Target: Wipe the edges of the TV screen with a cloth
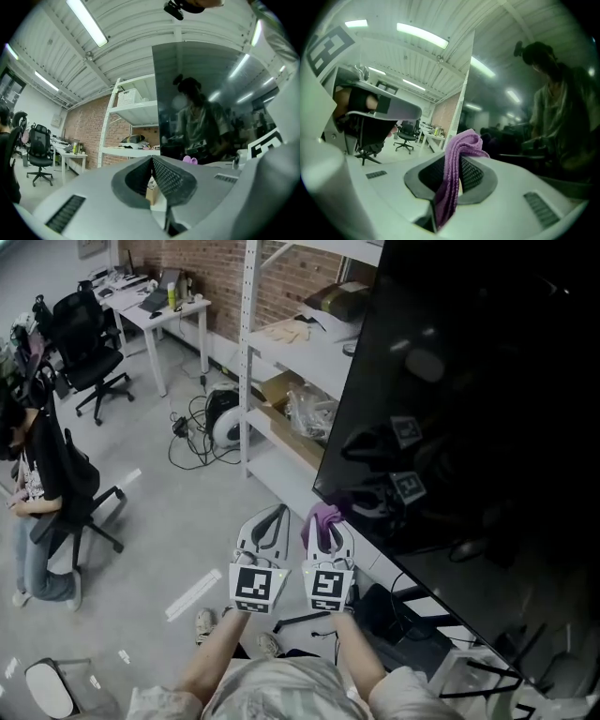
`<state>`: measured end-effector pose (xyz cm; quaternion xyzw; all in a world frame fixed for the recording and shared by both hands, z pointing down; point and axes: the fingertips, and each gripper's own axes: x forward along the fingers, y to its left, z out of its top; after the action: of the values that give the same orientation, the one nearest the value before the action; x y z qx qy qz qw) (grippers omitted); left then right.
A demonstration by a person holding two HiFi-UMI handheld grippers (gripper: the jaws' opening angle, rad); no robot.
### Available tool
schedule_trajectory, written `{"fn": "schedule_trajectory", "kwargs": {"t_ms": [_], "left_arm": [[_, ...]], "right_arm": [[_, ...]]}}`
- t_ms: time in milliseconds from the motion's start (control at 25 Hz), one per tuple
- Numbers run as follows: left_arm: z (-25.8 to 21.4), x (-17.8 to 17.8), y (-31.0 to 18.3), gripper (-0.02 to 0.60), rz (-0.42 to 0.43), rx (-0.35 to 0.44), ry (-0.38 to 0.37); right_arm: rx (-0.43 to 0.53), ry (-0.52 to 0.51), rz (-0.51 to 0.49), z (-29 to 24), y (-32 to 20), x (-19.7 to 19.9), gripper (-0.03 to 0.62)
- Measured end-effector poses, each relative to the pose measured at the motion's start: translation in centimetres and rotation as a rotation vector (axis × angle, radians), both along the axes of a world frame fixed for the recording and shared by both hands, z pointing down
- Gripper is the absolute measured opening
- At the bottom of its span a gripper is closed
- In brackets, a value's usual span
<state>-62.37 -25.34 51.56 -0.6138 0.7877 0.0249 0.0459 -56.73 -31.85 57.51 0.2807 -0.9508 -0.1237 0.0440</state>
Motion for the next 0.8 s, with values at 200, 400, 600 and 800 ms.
{"fn": "schedule_trajectory", "kwargs": {"t_ms": [200,400,600,800], "left_arm": [[-0.7,-3.6,-0.3,0.015,0.13,0.005,-0.017],[-1.4,-9.4,1.0,0.015,0.252,0.014,-0.033],[-0.8,-13.5,1.5,0.015,0.34,-0.015,-0.05],[-0.9,-13.0,-0.7,0.015,0.434,0.005,-0.037]], "right_arm": [[0.03,0.033,0.103,-0.1,-0.3,-3.2,0.063],[-0.008,0.014,0.286,-0.3,-0.4,-5.7,0.063],[-0.037,0.003,0.455,-0.2,-0.5,-6.7,0.063],[-0.069,-0.014,0.536,-0.6,-0.9,-6.9,0.063]]}}
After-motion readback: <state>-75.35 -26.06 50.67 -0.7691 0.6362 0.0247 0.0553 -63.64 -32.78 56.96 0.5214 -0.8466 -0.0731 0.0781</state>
